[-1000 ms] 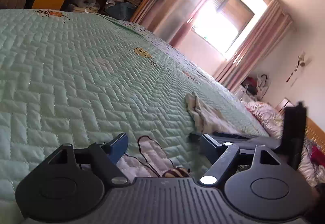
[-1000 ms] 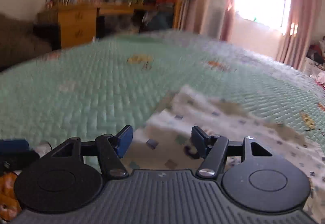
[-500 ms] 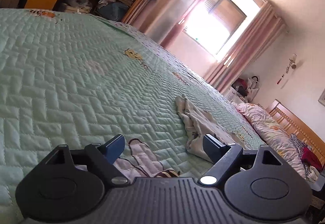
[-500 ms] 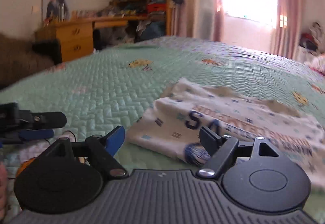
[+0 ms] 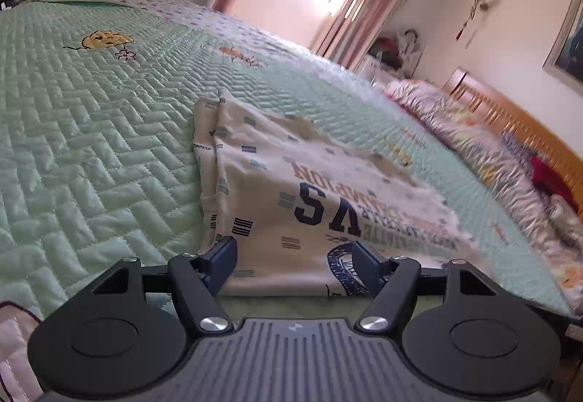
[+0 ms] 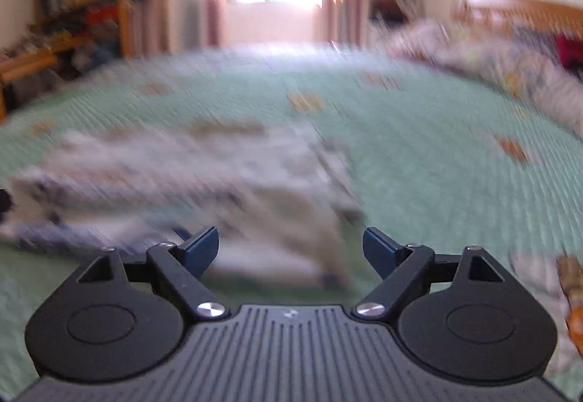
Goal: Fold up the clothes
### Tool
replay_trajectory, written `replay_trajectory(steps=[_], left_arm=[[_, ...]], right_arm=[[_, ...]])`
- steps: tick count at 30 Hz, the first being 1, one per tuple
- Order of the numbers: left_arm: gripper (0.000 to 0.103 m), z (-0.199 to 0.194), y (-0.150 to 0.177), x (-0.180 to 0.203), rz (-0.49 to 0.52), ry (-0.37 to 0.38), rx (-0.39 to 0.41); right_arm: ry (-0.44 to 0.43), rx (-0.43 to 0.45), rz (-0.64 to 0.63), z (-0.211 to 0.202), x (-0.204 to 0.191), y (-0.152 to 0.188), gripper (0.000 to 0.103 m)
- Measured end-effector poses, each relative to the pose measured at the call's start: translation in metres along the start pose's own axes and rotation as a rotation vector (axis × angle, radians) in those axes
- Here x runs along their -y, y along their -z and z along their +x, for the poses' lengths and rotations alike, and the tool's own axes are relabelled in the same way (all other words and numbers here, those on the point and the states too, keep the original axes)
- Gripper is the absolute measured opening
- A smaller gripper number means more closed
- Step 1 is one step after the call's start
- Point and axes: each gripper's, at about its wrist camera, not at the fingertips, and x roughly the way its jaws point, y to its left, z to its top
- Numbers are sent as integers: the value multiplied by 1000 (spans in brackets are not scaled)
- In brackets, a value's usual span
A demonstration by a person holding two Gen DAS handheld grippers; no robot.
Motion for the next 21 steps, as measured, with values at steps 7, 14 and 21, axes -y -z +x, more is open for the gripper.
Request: replay_trajectory(steps=[7, 14, 21], left_arm=[[90, -22, -14, 21, 85, -18, 94], [86, 11, -31, 33, 140, -48, 61], [86, 47, -28, 14, 168, -77, -35]], right_arm=[[-103, 205, 64, -29, -2, -12, 88], [-238, 158, -114, 21, -67, -44, 88], [-248, 22, -69, 42, -40, -37, 88]])
